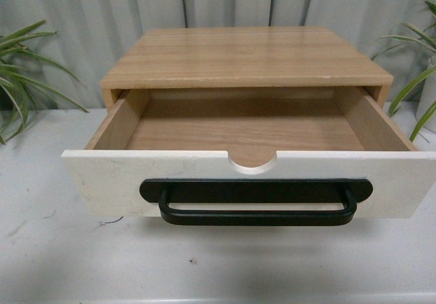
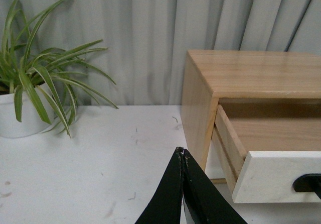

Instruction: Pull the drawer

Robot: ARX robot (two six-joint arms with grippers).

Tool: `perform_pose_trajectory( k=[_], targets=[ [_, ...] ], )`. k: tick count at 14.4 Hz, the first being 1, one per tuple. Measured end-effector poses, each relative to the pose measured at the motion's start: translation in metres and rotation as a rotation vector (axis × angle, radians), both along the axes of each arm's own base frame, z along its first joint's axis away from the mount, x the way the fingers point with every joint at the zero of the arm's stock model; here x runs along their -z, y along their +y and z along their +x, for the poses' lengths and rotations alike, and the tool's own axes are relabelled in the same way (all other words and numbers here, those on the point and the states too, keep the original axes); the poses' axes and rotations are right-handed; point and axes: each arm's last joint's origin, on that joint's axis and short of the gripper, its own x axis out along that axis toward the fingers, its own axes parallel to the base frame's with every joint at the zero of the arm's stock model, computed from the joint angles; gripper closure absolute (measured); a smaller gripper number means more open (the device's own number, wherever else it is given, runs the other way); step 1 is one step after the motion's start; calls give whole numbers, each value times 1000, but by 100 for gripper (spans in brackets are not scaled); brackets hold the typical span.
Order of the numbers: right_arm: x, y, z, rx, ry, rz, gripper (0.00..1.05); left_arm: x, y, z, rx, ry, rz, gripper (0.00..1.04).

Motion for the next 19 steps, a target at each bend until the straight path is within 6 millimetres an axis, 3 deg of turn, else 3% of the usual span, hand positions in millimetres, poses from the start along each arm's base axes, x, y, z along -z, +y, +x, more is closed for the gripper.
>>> perform_pose_trajectory(
  k=[8, 10, 14, 19],
  targets=[
    [4, 0, -15, 0, -9, 0, 103, 1, 2, -10, -28, 6, 2, 103],
    [5, 0, -17, 0, -5, 0, 103, 6, 2, -20, -27, 33, 3, 103],
    [9, 0, -31, -1, 14, 0, 103, 5, 2, -20, -29, 21, 3, 103],
    [8, 0, -31, 0, 3, -1, 103, 5, 2, -20, -27, 22, 3, 103]
  ],
)
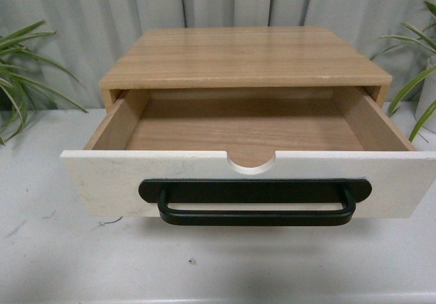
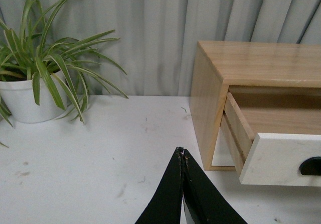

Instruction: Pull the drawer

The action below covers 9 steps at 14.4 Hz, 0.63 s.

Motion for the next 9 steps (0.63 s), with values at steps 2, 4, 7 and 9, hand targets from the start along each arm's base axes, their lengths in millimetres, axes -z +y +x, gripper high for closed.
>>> perform_pose_trajectory(
  k=[2, 4, 7, 9],
  targets=[
    [0, 0, 0, 0, 0, 0, 103, 0, 0, 0, 0, 0, 0, 103],
    [0, 0, 0, 0, 0, -2, 73, 0, 0, 0, 0, 0, 0, 75],
    [0, 0, 0, 0, 0, -2, 38, 0, 0, 0, 0, 0, 0, 42],
    [0, 0, 0, 0, 0, -2, 14, 0, 0, 0, 0, 0, 0, 19]
  ],
)
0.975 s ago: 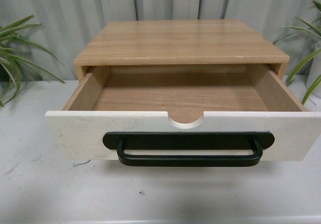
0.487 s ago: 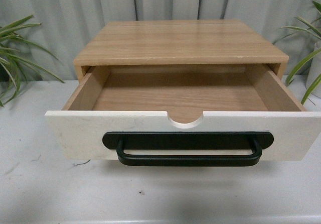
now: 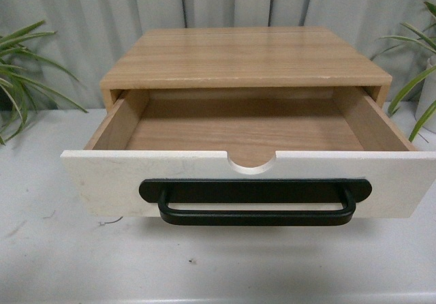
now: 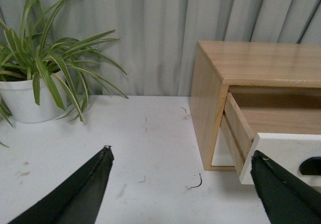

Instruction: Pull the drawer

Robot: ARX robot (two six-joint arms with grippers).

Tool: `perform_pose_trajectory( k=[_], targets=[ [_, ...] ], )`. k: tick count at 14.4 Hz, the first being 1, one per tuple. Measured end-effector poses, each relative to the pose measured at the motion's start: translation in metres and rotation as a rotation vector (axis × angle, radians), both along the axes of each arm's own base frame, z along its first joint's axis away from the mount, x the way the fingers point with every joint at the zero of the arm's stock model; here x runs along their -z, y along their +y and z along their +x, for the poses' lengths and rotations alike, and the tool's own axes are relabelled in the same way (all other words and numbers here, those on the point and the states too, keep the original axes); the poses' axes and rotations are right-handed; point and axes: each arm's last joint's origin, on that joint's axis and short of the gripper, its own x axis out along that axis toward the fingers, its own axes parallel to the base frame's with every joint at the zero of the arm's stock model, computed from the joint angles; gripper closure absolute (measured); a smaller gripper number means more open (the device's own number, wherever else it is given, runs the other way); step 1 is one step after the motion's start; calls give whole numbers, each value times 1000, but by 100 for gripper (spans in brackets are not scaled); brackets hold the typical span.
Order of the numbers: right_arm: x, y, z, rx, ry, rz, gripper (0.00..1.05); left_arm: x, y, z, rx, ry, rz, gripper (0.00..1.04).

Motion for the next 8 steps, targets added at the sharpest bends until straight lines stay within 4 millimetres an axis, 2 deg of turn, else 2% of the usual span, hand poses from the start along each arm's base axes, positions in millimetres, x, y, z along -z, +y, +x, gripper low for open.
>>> perform_pose_trajectory(
  k=[1, 2, 8],
  targets=[
    [0, 0, 0, 0, 0, 1, 4, 0, 0, 0, 0, 0, 0, 6],
    [0, 0, 0, 0, 0, 0, 8, 0, 0, 0, 0, 0, 1, 7],
    [0, 0, 0, 0, 0, 0, 6, 0, 0, 0, 0, 0, 1, 7]
  ],
)
